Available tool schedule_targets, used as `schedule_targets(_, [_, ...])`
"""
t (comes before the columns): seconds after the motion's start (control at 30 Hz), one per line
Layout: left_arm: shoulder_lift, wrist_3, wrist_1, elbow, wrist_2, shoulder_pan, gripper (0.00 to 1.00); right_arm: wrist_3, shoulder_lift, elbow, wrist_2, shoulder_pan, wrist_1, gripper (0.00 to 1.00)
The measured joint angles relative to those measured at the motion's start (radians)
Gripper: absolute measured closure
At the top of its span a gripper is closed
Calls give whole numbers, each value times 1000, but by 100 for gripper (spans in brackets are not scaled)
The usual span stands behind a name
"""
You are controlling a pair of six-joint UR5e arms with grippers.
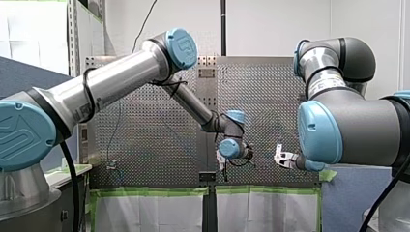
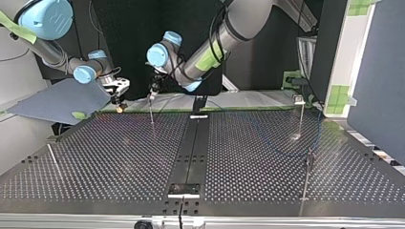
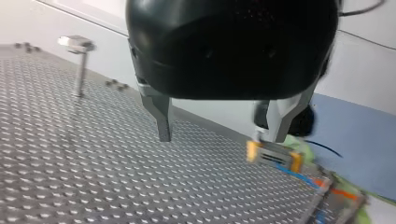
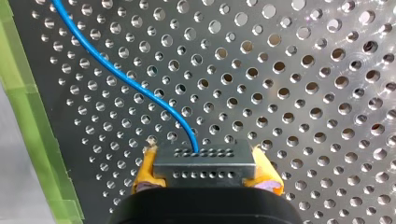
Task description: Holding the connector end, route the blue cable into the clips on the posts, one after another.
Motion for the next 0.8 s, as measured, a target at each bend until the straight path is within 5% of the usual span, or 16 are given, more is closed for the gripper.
schedule_targets(0.33, [91, -79, 91, -91, -36, 0, 0, 1, 1, 0, 0, 2, -2, 100])
schedule_targets(0.8, [221, 0, 221, -221, -128, -20, 0, 1, 1, 0, -5, 4, 1, 100])
